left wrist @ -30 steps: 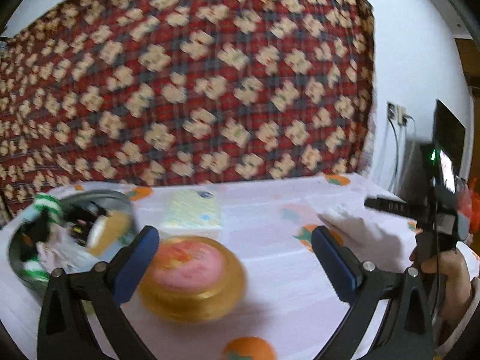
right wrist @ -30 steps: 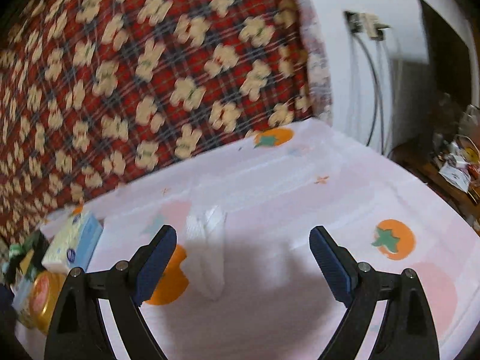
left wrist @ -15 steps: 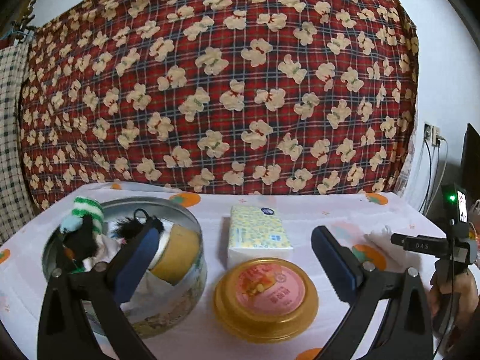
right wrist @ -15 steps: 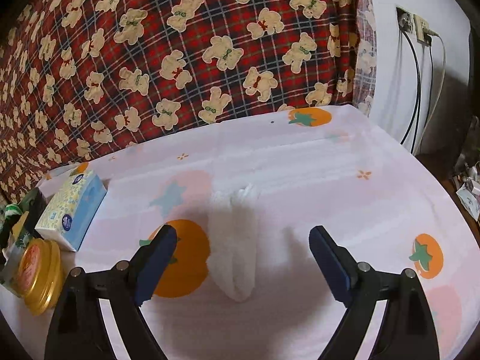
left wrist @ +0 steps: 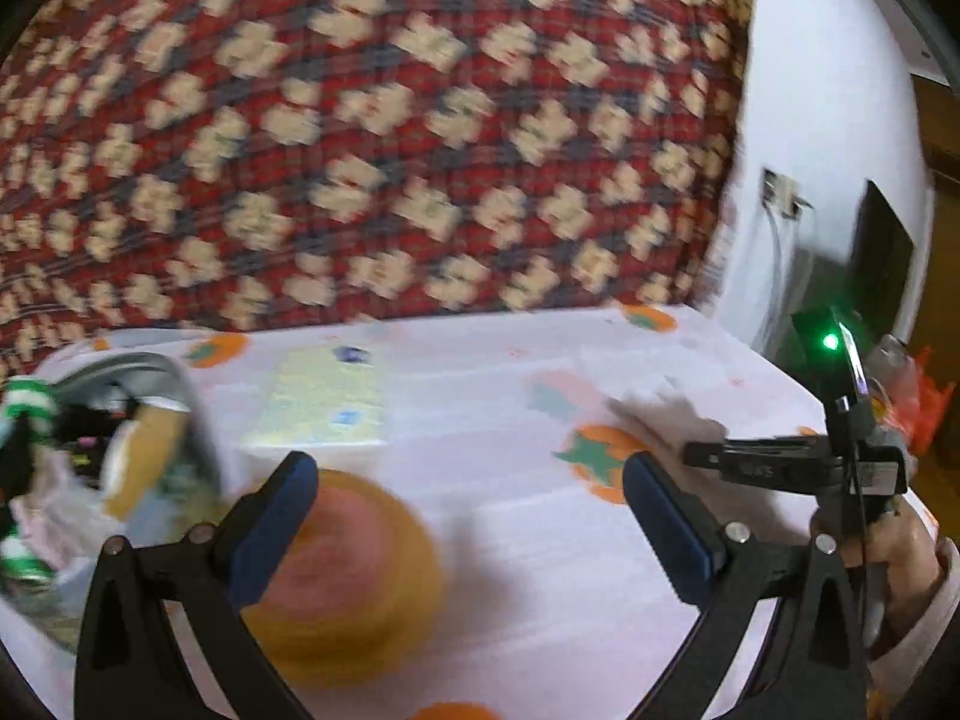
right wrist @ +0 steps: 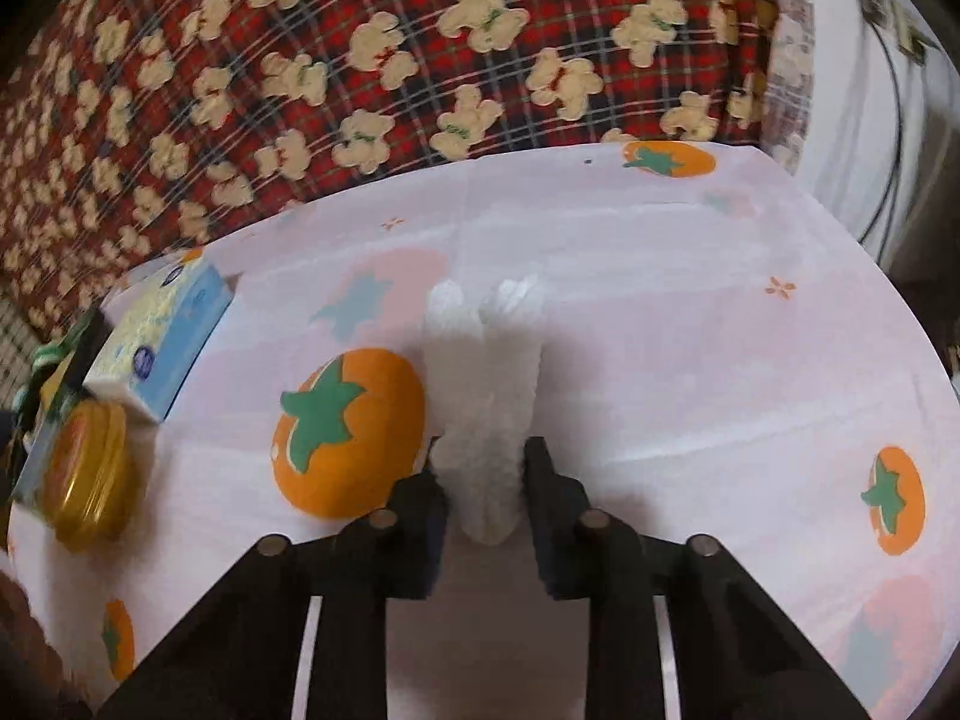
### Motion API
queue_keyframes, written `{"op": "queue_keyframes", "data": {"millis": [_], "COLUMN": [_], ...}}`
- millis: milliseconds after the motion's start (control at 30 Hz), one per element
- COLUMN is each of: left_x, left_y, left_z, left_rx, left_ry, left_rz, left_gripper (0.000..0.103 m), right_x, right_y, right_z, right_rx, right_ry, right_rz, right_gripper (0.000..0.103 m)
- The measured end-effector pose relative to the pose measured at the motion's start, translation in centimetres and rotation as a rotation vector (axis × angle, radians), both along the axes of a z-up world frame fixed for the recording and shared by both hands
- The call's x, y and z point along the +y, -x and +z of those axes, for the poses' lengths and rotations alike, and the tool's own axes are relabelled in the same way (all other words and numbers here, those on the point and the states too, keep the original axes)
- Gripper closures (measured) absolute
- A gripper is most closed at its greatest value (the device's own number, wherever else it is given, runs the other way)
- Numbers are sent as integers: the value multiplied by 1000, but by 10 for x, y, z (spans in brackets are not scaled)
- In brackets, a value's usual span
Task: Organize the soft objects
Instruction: 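Close the right gripper on the white paper towel and lift it, then grasp the paper towel's free end with the left gripper while the right gripper holds it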
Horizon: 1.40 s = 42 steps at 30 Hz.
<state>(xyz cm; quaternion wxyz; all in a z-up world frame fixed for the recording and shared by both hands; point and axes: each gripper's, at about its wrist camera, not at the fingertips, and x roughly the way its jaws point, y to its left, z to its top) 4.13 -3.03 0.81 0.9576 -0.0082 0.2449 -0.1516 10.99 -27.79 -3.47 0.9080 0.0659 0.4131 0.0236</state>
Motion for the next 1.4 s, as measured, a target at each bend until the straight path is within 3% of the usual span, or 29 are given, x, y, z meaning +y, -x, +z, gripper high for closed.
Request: {"op": "queue_keyframes", "data": {"millis": [200,300,367,500,700,900,967,1067,1100,1133,1400], "left_x": [-47,-70,-78,-92,-107,-126,-132,-136,-137,-138,-139], "left_y": [-23,-44,-56,-79,-97,-117,-116,-116,-116,-115,-109], "left_z": [-5,-15,-21,-35,-44,-54,-53,-55,-56,-59,-52], "left_rx": [73,157,215,327,378,436,415,414,422,431,400], "left_ry": [17,26,59,121,131,106,84,77,97,132,155], "left_rz": [-103,-124,-134,-115,-85,-78,-73,-99,-137,-179,-203], "left_gripper": [2,11,11,12,15,36,39,62,80,89,97], "right_x": [-13,-16,-17,-19,-13,-11,-11,-11,-10,-9,-8], "right_y": [10,15,16,16,17,18,18,18,18,18,20], "right_z": [0,1,1,1,0,0,0,0,0,0,2], "right_rx": [7,7,9,12,16,17,17,17,17,17,7], "right_ry": [0,30,24,-15,15,34,33,37,41,47,68], "right_rz": [132,195,218,256,266,280,279,280,280,280,274], "right_gripper": [80,80,80,80,80,80,80,80,80,80,82]}}
